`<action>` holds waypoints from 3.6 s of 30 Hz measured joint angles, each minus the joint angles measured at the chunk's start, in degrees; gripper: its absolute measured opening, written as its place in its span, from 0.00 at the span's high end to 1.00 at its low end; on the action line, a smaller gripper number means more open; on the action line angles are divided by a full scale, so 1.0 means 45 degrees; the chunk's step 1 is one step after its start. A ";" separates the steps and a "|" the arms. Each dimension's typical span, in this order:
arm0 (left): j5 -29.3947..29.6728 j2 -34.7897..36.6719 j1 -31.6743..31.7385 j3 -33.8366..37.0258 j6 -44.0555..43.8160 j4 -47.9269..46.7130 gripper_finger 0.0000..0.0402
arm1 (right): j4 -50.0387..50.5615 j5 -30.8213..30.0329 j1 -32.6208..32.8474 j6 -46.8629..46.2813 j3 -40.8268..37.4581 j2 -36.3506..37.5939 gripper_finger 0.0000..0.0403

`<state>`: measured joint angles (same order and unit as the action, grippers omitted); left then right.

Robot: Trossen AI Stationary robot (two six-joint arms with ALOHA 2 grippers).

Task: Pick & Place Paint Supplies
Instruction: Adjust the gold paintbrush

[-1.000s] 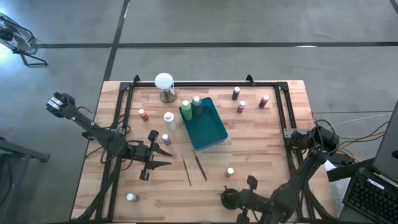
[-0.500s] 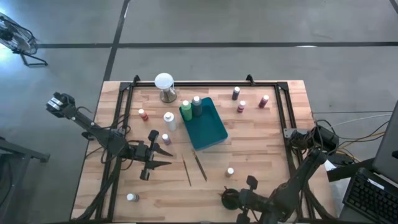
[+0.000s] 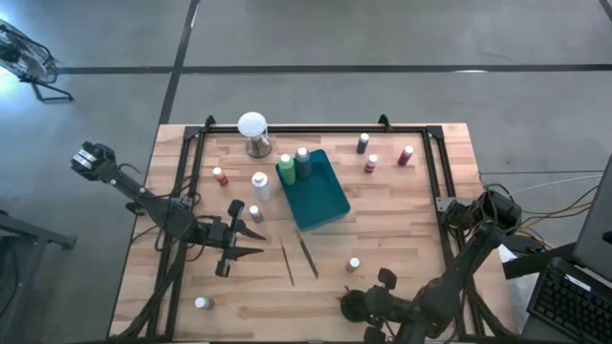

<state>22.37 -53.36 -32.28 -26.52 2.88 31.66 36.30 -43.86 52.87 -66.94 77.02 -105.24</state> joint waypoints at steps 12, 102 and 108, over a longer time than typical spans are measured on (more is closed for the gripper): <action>0.0000 0.0000 0.0017 0.0000 0.0048 -0.0063 0.67 | 0.0891 -0.0071 0.0003 0.2965 0.1258 0.2079 0.67; -0.1214 -1.5664 0.3874 -1.5228 0.9678 -1.8064 0.67 | 0.5880 -0.1811 -0.1754 0.5211 0.0991 0.4203 0.70; -0.1296 -1.5654 0.3854 -1.5072 0.9011 -1.8254 0.67 | 0.5885 -0.1806 -0.1764 0.5069 0.0775 0.4203 0.69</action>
<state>16.54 -123.81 -14.94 -94.35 43.42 -50.48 62.78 -51.99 44.93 -44.12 80.51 -86.32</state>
